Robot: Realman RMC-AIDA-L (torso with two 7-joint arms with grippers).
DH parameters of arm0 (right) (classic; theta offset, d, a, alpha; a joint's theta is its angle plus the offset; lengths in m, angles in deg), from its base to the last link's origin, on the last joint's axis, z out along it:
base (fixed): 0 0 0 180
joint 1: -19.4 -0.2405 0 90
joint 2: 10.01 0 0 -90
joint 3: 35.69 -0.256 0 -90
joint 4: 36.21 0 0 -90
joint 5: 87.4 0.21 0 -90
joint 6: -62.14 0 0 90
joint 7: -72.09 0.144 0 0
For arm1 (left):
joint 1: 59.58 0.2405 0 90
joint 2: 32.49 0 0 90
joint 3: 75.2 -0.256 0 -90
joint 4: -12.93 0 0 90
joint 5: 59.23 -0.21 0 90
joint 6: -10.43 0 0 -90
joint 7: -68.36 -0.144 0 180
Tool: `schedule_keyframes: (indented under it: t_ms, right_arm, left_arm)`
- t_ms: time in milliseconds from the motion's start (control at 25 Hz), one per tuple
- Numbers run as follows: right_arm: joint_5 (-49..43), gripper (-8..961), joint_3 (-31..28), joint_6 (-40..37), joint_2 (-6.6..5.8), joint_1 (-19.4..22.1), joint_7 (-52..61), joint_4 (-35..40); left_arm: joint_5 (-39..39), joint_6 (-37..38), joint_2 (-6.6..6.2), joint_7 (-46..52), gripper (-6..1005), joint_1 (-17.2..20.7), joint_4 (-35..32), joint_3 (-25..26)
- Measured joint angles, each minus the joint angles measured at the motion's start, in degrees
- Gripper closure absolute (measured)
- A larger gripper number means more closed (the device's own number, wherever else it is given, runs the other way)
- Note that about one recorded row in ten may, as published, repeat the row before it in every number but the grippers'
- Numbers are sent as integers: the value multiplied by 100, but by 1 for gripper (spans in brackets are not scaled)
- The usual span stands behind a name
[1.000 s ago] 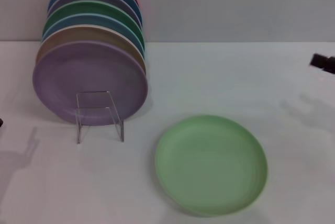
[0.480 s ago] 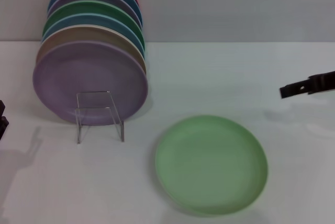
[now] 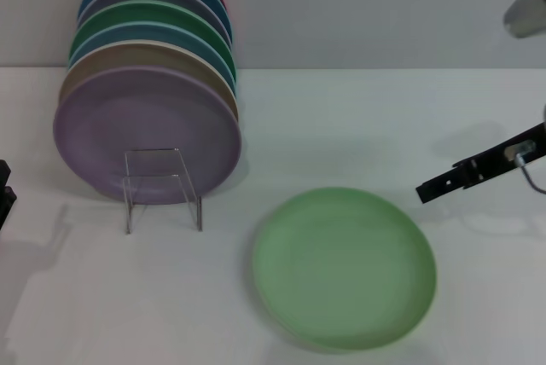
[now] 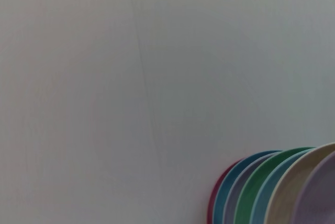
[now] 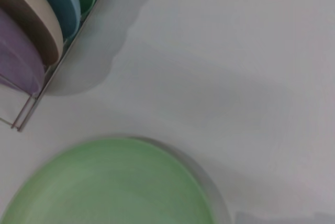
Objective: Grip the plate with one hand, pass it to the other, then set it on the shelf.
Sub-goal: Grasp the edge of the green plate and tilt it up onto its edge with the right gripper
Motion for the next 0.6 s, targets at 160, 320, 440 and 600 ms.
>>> schedule_keyframes:
  t_ms: [160,320,440,600]
  right_arm:
    - [-7,147,183,-228,12,-80,10,319]
    - [-11,147,465,-499,12,-158,67,633]
    - [-13,147,580,-596,12,-190,71,766]
    - [-17,148,767,-752,16,-249,77,982]
  left_arm:
    - [1,-12,0,0,242,-16,0,-38]
    - [15,-13,0,0,242,-16,-1,-57]
    - [17,-19,0,0,242,-16,-2,-67]
    - [17,-20,0,0,242,-16,-2,-84]
